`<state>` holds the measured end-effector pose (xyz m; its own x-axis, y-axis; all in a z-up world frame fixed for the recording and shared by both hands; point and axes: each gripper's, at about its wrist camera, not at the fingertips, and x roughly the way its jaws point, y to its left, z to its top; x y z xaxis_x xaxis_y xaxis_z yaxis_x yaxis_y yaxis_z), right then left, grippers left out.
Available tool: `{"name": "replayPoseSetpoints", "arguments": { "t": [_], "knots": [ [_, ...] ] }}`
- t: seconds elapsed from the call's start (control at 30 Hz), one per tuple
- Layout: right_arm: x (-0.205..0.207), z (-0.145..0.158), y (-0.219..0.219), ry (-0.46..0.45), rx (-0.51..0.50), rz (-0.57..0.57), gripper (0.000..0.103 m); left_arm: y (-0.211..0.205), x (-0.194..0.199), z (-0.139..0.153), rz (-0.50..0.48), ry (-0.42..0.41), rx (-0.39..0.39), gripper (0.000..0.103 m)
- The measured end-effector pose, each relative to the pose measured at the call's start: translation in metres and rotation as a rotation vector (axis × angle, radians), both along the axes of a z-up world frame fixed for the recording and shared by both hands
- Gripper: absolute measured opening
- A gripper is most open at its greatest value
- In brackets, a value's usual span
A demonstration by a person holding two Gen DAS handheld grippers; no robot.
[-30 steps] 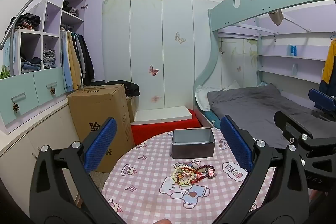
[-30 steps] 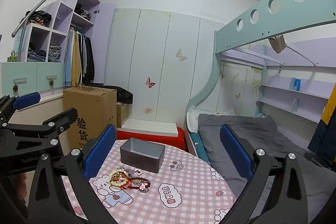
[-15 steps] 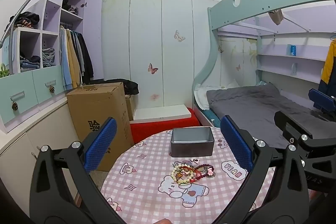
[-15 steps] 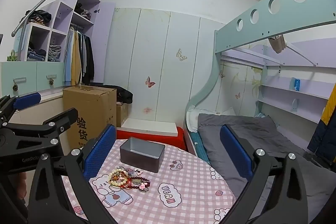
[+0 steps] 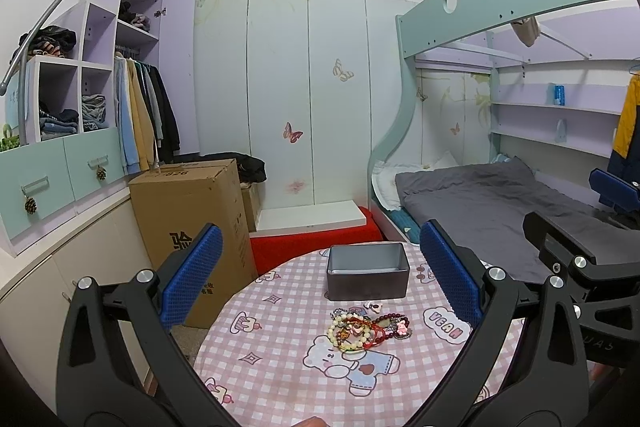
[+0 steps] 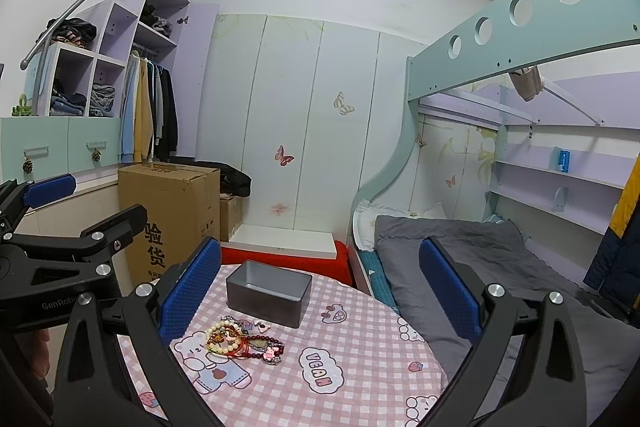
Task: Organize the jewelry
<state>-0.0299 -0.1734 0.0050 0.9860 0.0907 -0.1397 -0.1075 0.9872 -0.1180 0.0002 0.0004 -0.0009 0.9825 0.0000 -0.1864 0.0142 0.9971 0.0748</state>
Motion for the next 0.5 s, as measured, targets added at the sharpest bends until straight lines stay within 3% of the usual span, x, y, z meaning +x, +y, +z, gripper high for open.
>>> {"name": "replayPoseSetpoints", "arguments": {
  "t": [0.5],
  "knots": [
    [0.0021, -0.0016, -0.0055, 0.006, 0.001, -0.004, 0.095, -0.0025, 0.0005, 0.0000, 0.005, -0.003, 0.006, 0.097]
  ]
}}
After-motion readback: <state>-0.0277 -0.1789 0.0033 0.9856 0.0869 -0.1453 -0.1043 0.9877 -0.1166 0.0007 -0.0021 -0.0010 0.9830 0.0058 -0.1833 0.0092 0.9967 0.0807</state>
